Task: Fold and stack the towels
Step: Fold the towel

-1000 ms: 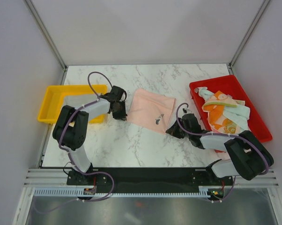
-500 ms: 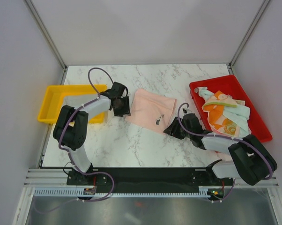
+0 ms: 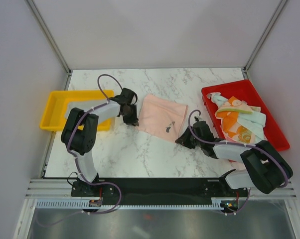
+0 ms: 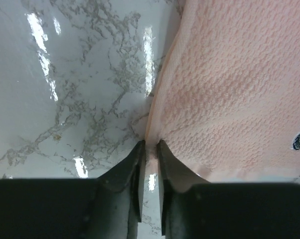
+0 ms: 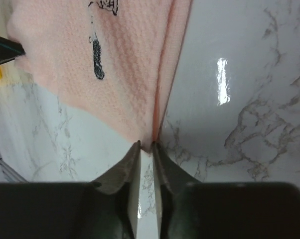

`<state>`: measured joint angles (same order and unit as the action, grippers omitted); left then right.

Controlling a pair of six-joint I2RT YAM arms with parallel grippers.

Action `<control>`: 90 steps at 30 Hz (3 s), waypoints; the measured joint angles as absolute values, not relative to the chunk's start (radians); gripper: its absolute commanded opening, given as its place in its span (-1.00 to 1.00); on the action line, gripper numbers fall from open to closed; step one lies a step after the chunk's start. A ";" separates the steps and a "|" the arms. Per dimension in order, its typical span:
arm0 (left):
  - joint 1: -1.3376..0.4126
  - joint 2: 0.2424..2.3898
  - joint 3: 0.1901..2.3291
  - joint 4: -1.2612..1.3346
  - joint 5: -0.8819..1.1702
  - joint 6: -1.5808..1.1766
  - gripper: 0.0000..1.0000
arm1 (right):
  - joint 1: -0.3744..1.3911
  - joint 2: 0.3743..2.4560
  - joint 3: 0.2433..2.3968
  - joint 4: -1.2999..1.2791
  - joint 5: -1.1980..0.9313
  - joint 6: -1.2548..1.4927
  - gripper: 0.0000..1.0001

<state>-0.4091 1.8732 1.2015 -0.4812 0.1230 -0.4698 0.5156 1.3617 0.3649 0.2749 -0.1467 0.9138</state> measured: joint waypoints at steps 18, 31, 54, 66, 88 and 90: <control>-0.471 1.667 0.912 -0.410 0.185 -0.604 -0.58 | 0.521 1.283 0.416 0.037 -0.087 0.731 -1.00; -0.426 1.651 1.185 -0.625 0.141 -0.618 0.06 | 0.501 1.189 0.533 -0.307 -0.044 0.637 -0.13; -0.544 1.852 1.130 -0.317 0.325 -0.614 -0.03 | 0.263 1.898 1.294 -0.344 -0.106 0.579 -0.03; -0.539 1.866 1.106 -0.269 0.318 -0.653 -0.01 | 0.222 1.964 1.284 -0.210 -0.164 0.588 -1.00; -0.505 1.858 1.298 -0.395 0.327 -0.659 0.15 | 0.141 1.943 1.235 -0.171 -0.292 0.591 -0.09; -0.468 1.859 1.332 -0.414 0.324 -0.645 0.13 | 0.141 1.900 1.232 -0.228 -0.271 0.586 -0.10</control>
